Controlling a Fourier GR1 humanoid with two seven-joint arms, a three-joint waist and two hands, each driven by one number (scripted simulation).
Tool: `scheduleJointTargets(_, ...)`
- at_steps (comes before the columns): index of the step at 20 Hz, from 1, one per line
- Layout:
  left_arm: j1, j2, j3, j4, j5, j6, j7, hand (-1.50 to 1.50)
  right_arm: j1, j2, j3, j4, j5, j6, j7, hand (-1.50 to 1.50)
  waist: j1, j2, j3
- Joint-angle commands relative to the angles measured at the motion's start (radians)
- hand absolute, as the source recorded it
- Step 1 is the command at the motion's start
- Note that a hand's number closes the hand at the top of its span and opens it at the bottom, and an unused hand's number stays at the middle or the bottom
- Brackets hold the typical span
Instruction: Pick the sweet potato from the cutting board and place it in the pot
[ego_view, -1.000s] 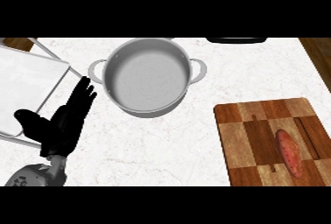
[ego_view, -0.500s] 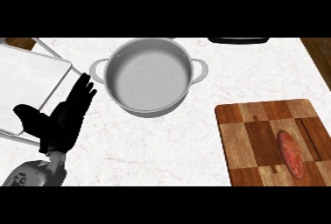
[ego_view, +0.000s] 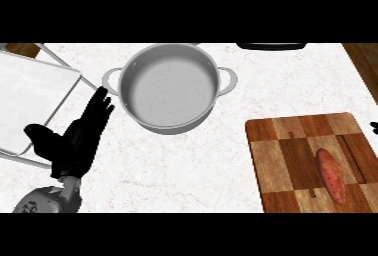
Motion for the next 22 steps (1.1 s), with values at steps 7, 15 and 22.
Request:
scheduleJointTargets(7,0.086,-0.044,0.024,-0.079,-0.053,-0.035,0.023,0.0,0.005,0.143,-0.022,0.023,0.121,0.021,0.007,-1.5,-0.001,-0.001,0.0)
scheduleJointTargets(15,0.031,-0.051,0.113,0.008,-0.056,-0.118,0.001,0.0,0.093,0.183,-0.104,-0.17,0.094,0.102,0.092,-1.5,-0.012,-0.003,-0.001)
scheduleJointTargets(22,-0.031,-0.064,0.171,0.068,-0.065,-0.153,0.02,0.0,-0.023,0.294,-0.031,-0.055,0.265,0.071,0.177,-1.5,-0.002,0.001,0.0)
